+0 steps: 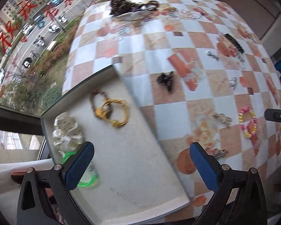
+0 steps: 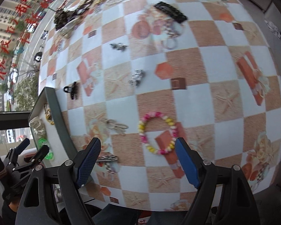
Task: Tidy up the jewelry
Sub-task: 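Move both tools back over the remaining jewelry on the table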
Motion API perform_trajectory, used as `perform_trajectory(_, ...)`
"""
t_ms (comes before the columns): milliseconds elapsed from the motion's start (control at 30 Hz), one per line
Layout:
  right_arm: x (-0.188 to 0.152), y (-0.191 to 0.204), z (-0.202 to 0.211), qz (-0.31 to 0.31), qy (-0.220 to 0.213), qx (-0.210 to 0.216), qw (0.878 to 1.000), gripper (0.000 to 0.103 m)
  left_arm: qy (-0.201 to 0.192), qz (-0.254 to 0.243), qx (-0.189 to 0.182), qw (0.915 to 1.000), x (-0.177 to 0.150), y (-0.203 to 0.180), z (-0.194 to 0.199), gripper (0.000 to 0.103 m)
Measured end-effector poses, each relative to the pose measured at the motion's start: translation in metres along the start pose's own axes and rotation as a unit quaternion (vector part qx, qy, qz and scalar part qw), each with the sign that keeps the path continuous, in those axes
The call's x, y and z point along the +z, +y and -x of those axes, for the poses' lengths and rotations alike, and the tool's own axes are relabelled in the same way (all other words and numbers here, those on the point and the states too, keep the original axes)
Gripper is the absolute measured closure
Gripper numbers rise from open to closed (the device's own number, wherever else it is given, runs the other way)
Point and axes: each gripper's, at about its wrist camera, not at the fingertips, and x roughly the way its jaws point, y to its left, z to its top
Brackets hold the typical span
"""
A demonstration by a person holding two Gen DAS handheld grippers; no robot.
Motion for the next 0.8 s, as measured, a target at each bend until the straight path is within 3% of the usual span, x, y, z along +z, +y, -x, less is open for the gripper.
perform_trajectory(433, -0.015, -0.039, -0.010, -0.004, 0.012, -0.059, 0.998, 0.019, 0.020, -0.044, -0.042, 0.9980, 0.021, -0.066, -0.023, 0.000)
perform_trajectory(800, -0.013, -0.039, -0.028, 0.020, 0.012, -0.075, 0.997, 0.020, 0.007, -0.029, -0.011, 0.9995, 0.056, -0.066, -0.048, 0.000)
